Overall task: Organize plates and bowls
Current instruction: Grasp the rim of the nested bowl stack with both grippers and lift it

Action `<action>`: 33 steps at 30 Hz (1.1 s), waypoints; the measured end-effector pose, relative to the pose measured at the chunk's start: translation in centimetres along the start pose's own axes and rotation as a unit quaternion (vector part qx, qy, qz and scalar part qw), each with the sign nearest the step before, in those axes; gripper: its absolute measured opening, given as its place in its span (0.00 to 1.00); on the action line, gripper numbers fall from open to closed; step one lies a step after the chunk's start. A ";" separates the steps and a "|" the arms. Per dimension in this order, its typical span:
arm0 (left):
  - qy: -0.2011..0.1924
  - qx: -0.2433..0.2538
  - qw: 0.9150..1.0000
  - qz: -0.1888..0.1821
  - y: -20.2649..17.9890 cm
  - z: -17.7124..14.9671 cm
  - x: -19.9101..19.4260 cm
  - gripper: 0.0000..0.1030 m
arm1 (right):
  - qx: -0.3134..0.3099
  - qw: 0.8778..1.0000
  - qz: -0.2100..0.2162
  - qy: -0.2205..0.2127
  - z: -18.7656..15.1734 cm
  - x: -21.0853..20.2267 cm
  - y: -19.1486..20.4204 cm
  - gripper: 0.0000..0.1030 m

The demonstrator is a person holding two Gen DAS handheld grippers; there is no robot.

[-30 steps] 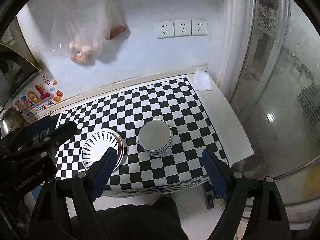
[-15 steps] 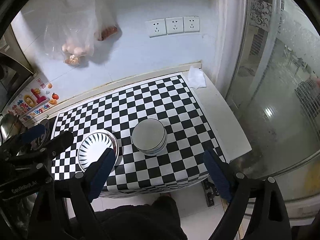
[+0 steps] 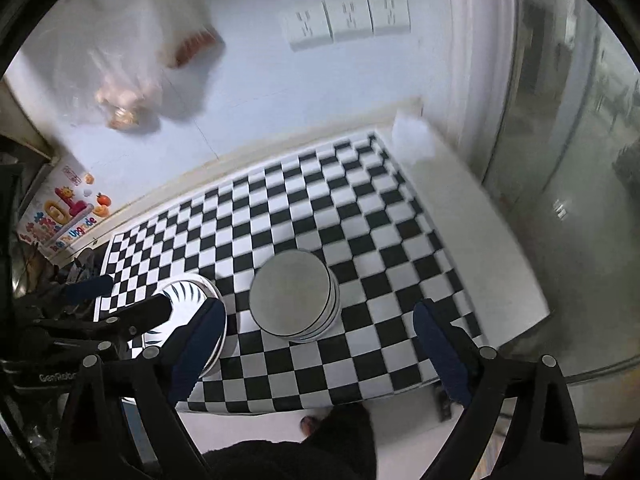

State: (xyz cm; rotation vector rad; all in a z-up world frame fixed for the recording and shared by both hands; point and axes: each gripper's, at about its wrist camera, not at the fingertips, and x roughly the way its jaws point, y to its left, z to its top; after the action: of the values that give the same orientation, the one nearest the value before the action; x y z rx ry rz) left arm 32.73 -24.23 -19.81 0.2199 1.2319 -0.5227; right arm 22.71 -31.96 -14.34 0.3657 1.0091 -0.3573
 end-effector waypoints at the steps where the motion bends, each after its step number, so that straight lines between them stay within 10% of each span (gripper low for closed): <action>1: 0.023 -0.009 1.000 -0.006 0.4 0.7 2.2 0.99 | 0.011 1.000 0.006 0.020 0.2 1.9 -0.7 0.94; 12: 0.131 -0.092 0.983 -0.089 4.4 5.6 13.9 0.98 | 0.140 0.971 0.098 0.165 0.1 19.4 -7.4 0.94; 18: 0.209 -0.141 0.958 -0.140 5.7 5.7 19.1 0.96 | 0.168 0.950 0.148 0.219 -0.5 24.8 -7.8 0.94; 31: 0.267 -0.140 0.924 -0.236 4.6 4.6 23.2 0.51 | 0.183 0.925 0.188 0.274 -1.6 30.4 -7.1 0.85; 33: 0.264 -0.131 0.926 -0.236 4.3 4.7 23.1 0.51 | 0.199 0.918 0.202 0.278 -2.3 30.9 -7.5 0.71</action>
State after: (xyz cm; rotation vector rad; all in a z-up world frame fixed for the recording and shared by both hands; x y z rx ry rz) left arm 44.19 -28.60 -40.39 -0.1881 1.8864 -0.7325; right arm 32.63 -41.27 -43.19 1.0727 1.3782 -0.0737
